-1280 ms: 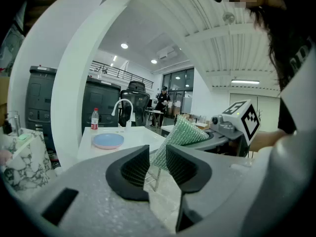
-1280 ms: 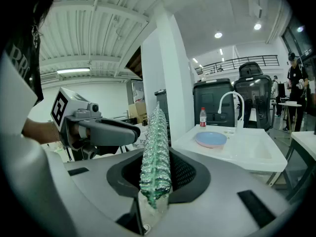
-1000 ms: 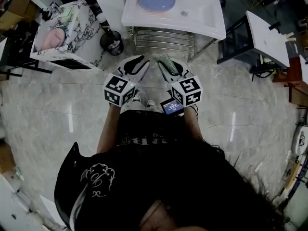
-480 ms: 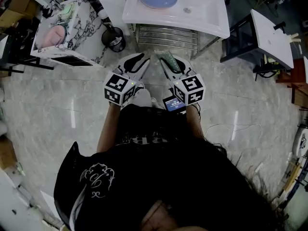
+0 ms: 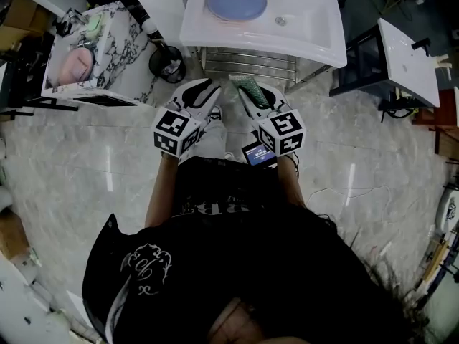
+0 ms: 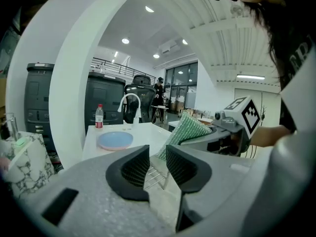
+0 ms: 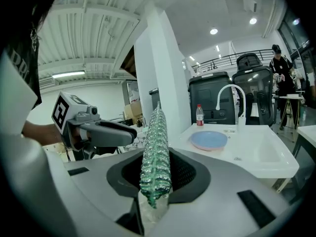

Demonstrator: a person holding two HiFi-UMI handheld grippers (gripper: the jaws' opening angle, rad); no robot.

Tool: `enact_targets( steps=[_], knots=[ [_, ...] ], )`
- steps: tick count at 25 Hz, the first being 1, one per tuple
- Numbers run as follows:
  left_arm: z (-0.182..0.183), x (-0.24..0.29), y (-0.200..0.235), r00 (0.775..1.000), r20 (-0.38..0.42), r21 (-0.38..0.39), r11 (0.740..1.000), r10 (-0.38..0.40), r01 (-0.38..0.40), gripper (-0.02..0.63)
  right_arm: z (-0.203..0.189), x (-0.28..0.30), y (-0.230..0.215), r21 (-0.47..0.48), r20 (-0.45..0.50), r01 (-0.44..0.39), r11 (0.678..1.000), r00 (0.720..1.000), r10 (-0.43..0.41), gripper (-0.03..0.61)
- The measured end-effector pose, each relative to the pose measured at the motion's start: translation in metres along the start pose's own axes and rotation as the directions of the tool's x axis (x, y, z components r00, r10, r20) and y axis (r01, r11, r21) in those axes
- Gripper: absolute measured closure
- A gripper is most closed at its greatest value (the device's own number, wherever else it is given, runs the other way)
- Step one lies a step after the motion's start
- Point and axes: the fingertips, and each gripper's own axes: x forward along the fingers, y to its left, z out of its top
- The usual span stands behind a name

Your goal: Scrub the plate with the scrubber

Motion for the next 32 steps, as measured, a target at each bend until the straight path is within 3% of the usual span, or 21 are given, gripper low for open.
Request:
enact_targets(
  steps=[12, 20, 32],
  knots=[
    [0.048, 0.089, 0.112, 0.996, 0.003, -0.016, 0.996, -0.086, 0.086, 0.505, 0.059, 0.099, -0.089, 0.029, -0.009, 0.076, 0.997, 0.997, -0.076, 0.486],
    [0.057, 0.124, 0.17, 0.991, -0.005, -0.045, 0.99, -0.137, 0.137, 0.505, 0.085, 0.147, -0.125, 0.013, -0.03, 0.139, 0.99, 0.99, -0.139, 0.486],
    [0.039, 0.148, 0.201, 0.988, -0.041, -0.15, 0.979, -0.147, 0.14, 0.503, 0.085, 0.16, -0.163, 0.008, -0.093, 0.206, 0.979, 0.975, -0.204, 0.486]
  ],
)
